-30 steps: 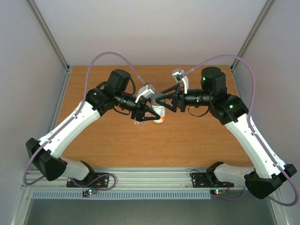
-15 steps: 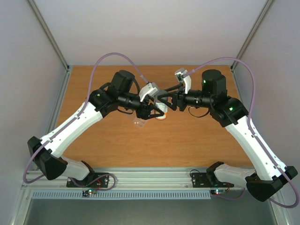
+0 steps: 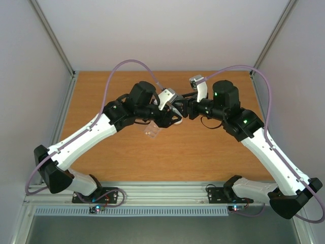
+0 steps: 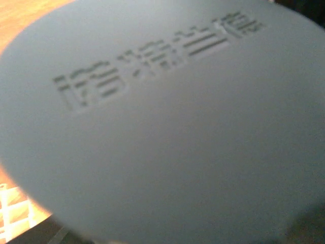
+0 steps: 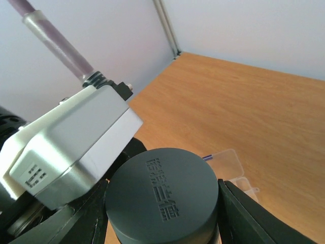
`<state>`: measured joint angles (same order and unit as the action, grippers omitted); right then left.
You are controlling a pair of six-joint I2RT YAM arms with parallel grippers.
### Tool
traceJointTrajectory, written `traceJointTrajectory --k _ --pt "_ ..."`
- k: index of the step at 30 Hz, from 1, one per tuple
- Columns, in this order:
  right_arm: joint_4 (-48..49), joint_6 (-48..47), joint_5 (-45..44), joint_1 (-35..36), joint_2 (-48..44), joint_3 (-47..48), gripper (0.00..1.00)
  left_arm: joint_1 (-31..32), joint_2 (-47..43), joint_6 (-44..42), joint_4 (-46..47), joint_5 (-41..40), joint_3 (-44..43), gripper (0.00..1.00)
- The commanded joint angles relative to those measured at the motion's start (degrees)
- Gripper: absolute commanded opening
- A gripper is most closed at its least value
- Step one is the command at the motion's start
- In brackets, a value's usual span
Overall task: Sort the pills into containers
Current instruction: Screw the lid of the pill bottle onto the pill bottle.
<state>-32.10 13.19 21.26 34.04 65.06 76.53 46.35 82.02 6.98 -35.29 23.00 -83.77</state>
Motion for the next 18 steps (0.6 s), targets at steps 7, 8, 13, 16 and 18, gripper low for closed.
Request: traceJointTrajectory --k 7,8,13,16,18 --pt "-4.2 4.4 -13.4 7.5 2.4 -3.2 0.21 4.1 1.0 4.6 19.2 -15.3 -5.2 0.0" --pt "-3.9 4.5 -13.5 7.6 2.5 -3.3 0.21 4.1 1.0 4.9 19.5 -15.1 -5.4 0.0" --pt "-2.5 3.8 -12.3 7.8 2.0 -3.6 0.31 4.1 1.0 3.9 18.9 -9.9 -5.8 0.0" --pt "-2.3 3.2 -11.8 7.8 1.8 -2.9 0.45 4.1 0.4 2.4 17.9 -8.2 -5.1 0.0" --pt "-1.8 3.0 -11.7 7.8 1.2 -2.7 0.52 4.1 -0.3 1.7 17.9 -7.6 -4.1 0.0"
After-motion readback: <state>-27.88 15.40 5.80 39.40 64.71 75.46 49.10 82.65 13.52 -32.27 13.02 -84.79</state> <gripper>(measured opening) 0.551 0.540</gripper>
